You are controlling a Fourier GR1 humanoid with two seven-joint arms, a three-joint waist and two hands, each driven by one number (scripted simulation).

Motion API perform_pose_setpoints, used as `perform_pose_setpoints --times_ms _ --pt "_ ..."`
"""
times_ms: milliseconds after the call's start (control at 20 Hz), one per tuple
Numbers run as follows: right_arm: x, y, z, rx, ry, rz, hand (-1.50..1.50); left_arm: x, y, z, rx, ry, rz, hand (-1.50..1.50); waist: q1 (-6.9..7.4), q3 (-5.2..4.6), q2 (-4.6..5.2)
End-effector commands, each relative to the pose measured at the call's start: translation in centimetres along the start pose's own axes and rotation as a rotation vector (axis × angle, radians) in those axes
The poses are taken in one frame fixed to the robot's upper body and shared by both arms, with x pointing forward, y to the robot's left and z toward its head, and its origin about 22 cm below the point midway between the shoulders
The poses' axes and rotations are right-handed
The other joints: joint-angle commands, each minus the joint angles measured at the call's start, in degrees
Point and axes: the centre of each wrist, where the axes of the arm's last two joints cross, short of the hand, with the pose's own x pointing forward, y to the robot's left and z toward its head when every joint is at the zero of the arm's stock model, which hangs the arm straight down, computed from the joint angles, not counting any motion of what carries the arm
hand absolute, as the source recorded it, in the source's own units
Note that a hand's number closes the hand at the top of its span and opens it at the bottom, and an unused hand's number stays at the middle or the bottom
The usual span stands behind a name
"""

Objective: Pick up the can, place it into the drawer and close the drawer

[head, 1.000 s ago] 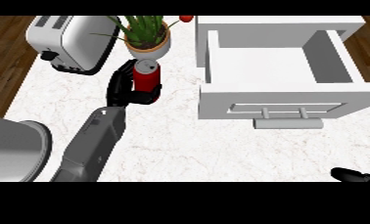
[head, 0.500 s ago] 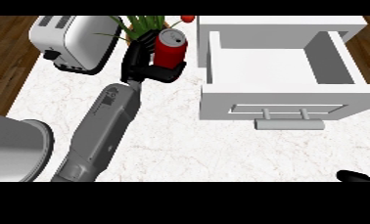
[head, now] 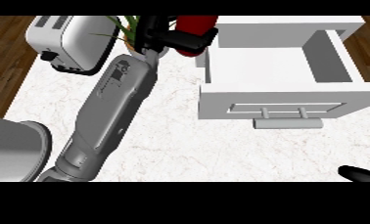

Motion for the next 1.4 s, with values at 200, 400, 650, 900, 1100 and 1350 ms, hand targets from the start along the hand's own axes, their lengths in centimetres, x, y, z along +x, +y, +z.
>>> perform_pose_setpoints --times_ms 200,400,650,900,1100,1350 --pt "-0.1 0.5 0.3 -0.017 -0.005 -0.006 -1.50 6.5 -4.4 -2.2 -0.031 -0.004 -0.068 1.50 -0.38 0.00 0.12" --pt "0.3 0.6 0.2 -0.002 -0.021 0.001 -1.50 8.8 -5.7 -4.0 -0.023 0.003 -0.053 1.50 -0.93 0.01 0.30" --pt "0.3 0.9 -1.1 0.015 -0.020 -0.028 -1.50 9.4 -8.7 -4.1 -0.010 0.031 -0.096 1.50 -2.18 0.05 0.52" --pt "0.4 0.1 -1.7 0.004 -0.039 -0.016 -1.50 11.1 -9.7 -5.2 -0.013 0.047 -0.136 1.50 -2.64 0.09 0.73" --pt "0.6 0.6 -2.1 0.030 -0.034 -0.021 -1.50 10.8 -10.4 -5.3 0.005 0.051 -0.158 1.50 -3.50 0.10 0.90" --pt "1.9 0.5 -1.1 0.039 -0.044 -0.013 -1.50 9.7 -9.9 -5.7 0.051 0.037 -0.186 1.50 -4.64 0.11 1.00"
